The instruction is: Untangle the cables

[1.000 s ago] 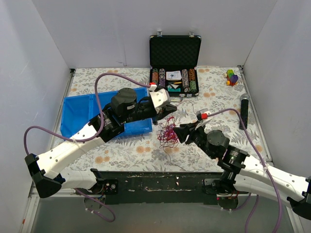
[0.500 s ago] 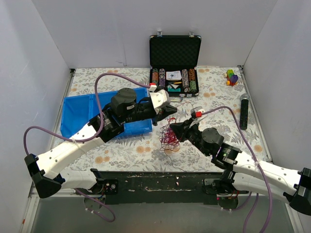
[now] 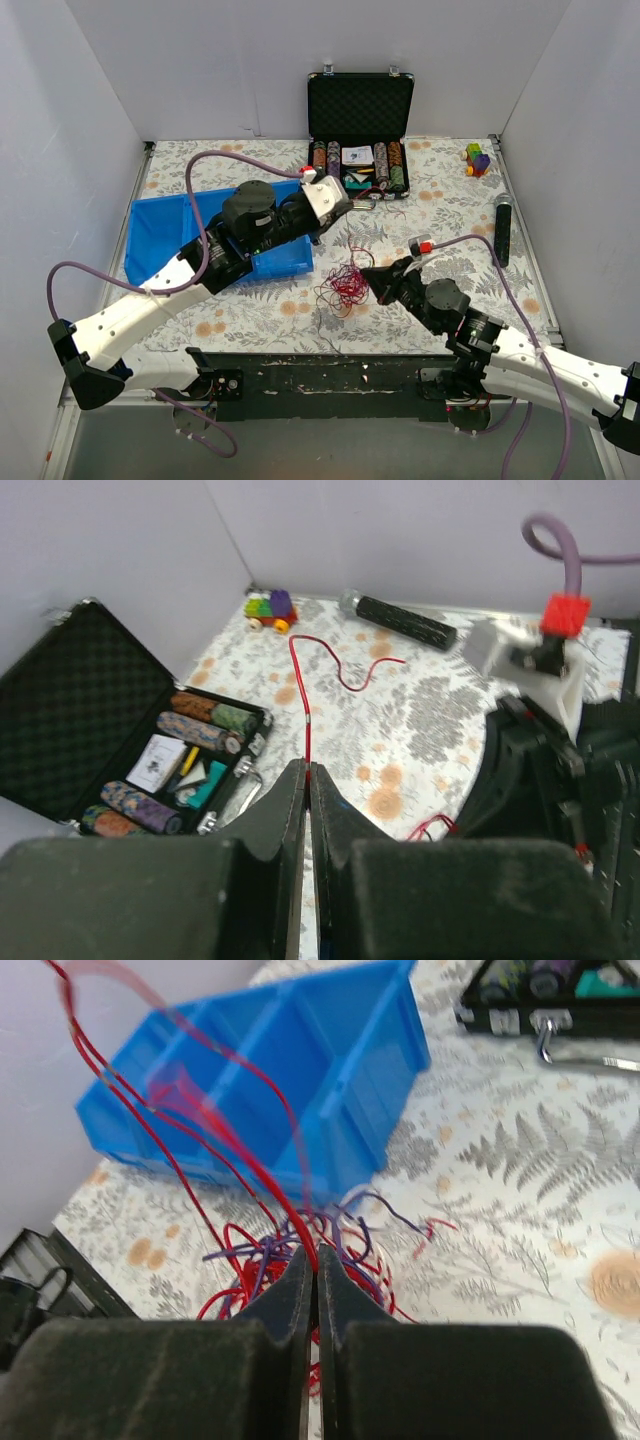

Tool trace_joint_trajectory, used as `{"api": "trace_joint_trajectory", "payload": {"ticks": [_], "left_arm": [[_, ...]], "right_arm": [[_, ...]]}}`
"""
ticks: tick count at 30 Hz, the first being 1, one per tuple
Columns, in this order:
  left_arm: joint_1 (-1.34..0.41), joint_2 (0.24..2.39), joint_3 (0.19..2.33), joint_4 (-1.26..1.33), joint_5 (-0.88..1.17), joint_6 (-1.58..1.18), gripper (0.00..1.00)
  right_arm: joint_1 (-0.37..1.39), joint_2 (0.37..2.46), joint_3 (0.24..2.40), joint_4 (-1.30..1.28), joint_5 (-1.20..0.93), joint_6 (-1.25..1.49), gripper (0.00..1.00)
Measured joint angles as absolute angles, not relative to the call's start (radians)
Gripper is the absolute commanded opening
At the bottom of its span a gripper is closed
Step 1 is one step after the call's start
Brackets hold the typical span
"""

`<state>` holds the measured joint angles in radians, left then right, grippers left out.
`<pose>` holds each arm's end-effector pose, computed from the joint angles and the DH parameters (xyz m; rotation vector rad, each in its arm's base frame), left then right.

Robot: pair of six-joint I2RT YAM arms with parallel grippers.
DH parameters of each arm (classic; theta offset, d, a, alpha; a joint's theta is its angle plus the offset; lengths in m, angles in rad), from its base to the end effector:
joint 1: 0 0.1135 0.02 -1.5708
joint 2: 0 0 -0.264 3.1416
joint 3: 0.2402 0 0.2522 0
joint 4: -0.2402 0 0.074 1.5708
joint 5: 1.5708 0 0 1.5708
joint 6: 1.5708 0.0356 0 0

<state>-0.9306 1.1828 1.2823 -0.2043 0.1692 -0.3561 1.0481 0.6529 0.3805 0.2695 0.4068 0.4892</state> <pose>0.1543 -0.2172 0.4305 0.6397 1.6818 -1.0908 0.0966 0.1395 0.2654 -0.1258 1.6389 0.8773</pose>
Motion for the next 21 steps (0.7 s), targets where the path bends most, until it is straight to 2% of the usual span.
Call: {"api": "trace_joint_trajectory", "payload": {"ticks": [12,21], "left_arm": [[-0.867,1.186,1.396,-0.137,0.071,-0.307,0.00],[-0.860,1.227,1.618,0.034,0.002,-0.159,0.00]], "right_arm": [[1.047,0.735,0.278,0.095,0.443,0.668,0.01],[1.047,0.828,0.247,-0.078,0.477,0.806,0.01]]}}
